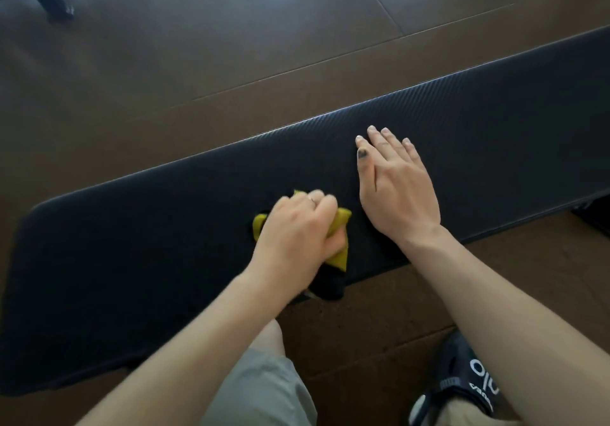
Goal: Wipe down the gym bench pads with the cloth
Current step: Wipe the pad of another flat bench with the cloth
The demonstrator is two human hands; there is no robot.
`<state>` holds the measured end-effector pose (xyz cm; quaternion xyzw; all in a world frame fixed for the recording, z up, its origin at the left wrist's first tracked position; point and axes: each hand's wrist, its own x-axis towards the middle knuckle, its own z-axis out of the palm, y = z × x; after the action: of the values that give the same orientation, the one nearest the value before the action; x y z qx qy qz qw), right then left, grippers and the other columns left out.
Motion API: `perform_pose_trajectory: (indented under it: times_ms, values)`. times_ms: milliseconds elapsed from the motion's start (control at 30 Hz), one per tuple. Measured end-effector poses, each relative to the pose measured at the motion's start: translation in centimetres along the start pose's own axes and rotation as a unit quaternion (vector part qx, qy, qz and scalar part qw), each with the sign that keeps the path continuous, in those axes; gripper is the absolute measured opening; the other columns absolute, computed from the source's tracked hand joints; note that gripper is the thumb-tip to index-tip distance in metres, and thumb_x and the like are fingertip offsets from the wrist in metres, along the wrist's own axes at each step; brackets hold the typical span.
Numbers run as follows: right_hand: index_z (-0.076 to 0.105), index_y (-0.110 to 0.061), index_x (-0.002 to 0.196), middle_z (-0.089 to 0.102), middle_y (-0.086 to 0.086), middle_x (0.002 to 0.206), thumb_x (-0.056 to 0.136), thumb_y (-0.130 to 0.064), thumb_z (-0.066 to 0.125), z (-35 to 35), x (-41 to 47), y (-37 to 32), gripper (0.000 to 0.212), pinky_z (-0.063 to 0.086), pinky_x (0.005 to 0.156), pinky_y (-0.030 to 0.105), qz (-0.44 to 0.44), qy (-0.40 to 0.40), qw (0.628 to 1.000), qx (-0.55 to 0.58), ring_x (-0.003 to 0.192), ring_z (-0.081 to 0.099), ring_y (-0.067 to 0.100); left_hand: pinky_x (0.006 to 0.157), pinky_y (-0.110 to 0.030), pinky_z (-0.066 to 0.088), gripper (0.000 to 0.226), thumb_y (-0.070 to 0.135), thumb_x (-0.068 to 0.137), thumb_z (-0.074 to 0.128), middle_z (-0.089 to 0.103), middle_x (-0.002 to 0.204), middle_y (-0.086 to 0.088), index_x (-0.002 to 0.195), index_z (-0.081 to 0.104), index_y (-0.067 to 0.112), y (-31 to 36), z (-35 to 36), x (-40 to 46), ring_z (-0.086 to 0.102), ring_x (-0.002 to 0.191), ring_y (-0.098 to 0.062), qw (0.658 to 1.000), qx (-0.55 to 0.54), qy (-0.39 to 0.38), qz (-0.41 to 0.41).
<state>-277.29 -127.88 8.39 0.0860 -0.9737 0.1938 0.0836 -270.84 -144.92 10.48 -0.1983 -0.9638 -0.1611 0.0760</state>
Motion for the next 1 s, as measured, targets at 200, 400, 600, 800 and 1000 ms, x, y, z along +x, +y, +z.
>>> perform_pose_trajectory:
  times_ms: [200, 400, 600, 800, 1000]
  values:
    - [0.05, -0.014, 0.152, 0.043, 0.006, 0.161, 0.109, -0.043, 0.011, 0.3, 0.5, 0.0, 0.064, 0.018, 0.128, 0.042, -0.001, 0.006, 1.0, -0.003, 0.154, 0.03, 0.02, 0.068, -0.046, 0.044, 0.024, 0.031, 0.095, 0.053, 0.059, 0.081, -0.015, 0.08, 0.048, 0.013, -5.7, 0.6, 6.3, 0.059, 0.076, -0.039, 0.998, 0.013, 0.039, -0.05]
    - [0.054, -0.015, 0.149, 0.046, 0.006, 0.159, 0.11, -0.041, 0.015, 0.4, 0.8, -0.1, 0.061, 0.021, 0.127, 0.042, 0.008, 0.021, 1.0, 0.0, 0.153, 0.033, 0.02, 0.08, -0.041, 0.035, 0.024, 0.034, 0.104, 0.045, 0.064, 0.11, -0.018, 0.094, 0.048, 0.012, -9.3, 1.2, 13.8, 0.058, 0.103, -0.04, 0.976, 0.058, -0.002, -0.209]
    - [0.055, -0.013, 0.148, 0.047, 0.008, 0.158, 0.107, -0.041, 0.011, -0.2, 0.4, -0.3, 0.066, 0.019, 0.128, 0.041, 0.014, 0.004, 1.0, 0.024, 0.152, 0.035, 0.021, 0.063, -0.04, 0.039, 0.023, 0.034, 0.092, 0.045, 0.057, 0.076, -0.006, 0.08, 0.052, 0.015, 1.1, 1.2, 2.8, 0.058, 0.068, -0.031, 0.999, 0.04, 0.015, -0.022]
    - [0.063, -0.005, 0.137, 0.061, 0.009, 0.145, 0.112, -0.029, 0.023, -1.4, 1.1, 0.0, 0.053, 0.022, 0.122, 0.027, 0.084, 0.006, 0.978, 0.193, 0.143, 0.045, 0.017, 0.071, -0.045, 0.043, 0.022, 0.032, 0.096, 0.057, 0.062, 0.085, -0.011, 0.086, 0.055, 0.012, -0.2, 2.5, 7.5, 0.061, 0.079, -0.035, 0.999, 0.032, 0.018, -0.034]
    - [0.045, -0.011, 0.154, 0.043, 0.012, 0.16, 0.112, -0.031, 0.024, -4.7, 0.0, 4.9, 0.051, 0.014, 0.127, 0.04, 0.082, -0.032, 0.993, 0.073, 0.151, 0.033, 0.023, 0.084, -0.043, 0.038, 0.025, 0.034, 0.102, 0.045, 0.065, 0.112, -0.015, 0.1, 0.055, 0.012, 0.4, 3.3, 14.0, 0.06, 0.104, -0.038, 0.989, 0.076, -0.05, -0.113]
